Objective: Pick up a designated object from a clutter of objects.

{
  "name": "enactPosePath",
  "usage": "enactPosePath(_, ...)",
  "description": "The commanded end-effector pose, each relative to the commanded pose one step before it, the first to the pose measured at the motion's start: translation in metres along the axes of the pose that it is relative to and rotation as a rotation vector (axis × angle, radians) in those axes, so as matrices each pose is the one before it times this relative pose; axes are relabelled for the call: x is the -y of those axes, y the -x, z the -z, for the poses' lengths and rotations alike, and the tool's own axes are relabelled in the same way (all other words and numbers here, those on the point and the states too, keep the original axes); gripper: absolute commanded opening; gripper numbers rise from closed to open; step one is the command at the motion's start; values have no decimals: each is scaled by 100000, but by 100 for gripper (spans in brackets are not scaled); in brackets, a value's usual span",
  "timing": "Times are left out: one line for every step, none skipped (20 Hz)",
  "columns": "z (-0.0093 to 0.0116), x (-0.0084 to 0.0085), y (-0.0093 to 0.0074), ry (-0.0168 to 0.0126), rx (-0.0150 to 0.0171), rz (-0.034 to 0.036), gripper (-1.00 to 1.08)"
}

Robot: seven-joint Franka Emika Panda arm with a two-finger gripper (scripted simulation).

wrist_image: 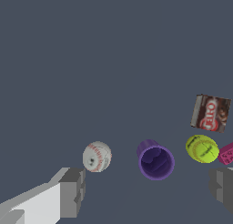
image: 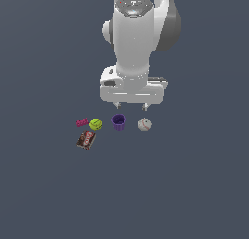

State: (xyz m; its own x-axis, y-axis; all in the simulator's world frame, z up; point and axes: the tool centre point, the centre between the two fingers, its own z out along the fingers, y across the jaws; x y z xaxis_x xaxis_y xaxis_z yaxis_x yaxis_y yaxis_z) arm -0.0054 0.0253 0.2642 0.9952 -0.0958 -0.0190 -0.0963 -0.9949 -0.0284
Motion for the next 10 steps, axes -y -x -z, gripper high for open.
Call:
enactPosePath(-1209, 607, 246, 71, -39, -4208, 100)
enactPosePath(-537, 260, 133, 36, -32, -1912, 100)
enactPosePath(-560, 267, 153, 40, -36, -2007, 100)
enactPosePath(-563, 262, 169, 43, -38, -2030, 100)
enactPosePath(-560, 254, 183, 46, -41, -2030, 100)
enactPosePath(-556, 246, 197, 48, -44, -2030, 100)
enactPosePath(-552, 237, 210, 50, -46, -2030, 100)
enactPosePath(-548, 227, 223, 52, -50, -2031, 100)
enactPosePath(-544, 217, 235, 54, -53, -2031, 100)
enactPosePath(-540, 206, 247, 56, -56, -2031, 100)
